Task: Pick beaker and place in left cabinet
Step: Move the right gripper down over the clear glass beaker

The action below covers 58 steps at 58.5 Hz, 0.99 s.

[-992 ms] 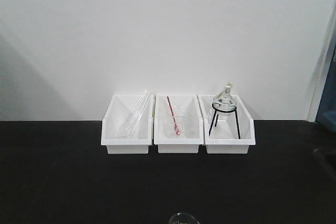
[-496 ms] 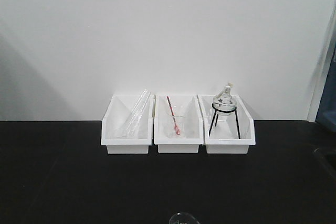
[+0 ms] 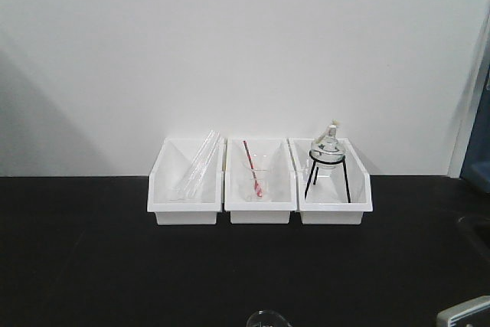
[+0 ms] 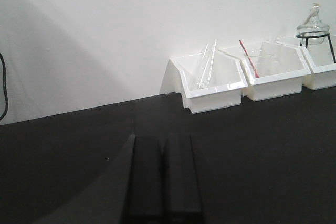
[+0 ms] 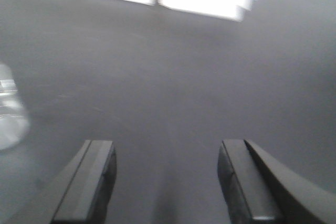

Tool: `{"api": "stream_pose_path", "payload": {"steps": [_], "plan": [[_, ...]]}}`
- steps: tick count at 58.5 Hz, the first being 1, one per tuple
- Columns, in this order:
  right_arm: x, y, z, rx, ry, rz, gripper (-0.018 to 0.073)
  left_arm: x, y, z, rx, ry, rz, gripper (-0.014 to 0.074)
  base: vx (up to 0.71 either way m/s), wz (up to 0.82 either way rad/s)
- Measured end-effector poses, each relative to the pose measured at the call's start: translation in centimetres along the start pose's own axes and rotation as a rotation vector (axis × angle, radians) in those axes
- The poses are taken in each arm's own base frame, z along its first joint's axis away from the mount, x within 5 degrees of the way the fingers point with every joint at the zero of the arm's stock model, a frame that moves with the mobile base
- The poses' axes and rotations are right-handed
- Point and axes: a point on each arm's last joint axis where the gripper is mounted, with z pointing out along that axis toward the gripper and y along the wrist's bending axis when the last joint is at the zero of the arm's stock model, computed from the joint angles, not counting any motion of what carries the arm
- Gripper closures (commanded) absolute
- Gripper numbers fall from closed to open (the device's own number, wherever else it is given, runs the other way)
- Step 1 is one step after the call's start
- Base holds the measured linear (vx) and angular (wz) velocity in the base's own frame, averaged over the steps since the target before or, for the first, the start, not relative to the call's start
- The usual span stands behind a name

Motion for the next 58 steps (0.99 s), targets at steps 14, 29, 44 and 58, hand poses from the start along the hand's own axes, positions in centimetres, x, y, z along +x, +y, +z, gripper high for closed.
{"api": "stream_pose_path", "payload": {"steps": [14, 29, 44, 58], "plan": [[1.7, 2.8, 2.7, -0.325, -0.086, -0.152, 0.0056, 0.0, 0.0, 0.0, 0.000, 0.000, 0.000, 0.0595, 0.00, 0.00], [3.3, 3.8, 5.7, -0.478, -0.089, -0.115, -0.0014, 0.0, 0.0, 0.0, 0.000, 0.000, 0.000, 0.0595, 0.00, 0.00], [2.9, 3.5, 8.3, -0.507, -0.111, -0.130, -0.0054, 0.0, 0.0, 0.0, 0.000, 0.000, 0.000, 0.0595, 0.00, 0.00], [2.2, 5.8, 11.1, -0.567, -0.084, -0.224, -0.0052, 0.0, 0.0, 0.0, 0.000, 0.000, 0.000, 0.0595, 0.00, 0.00]]}}
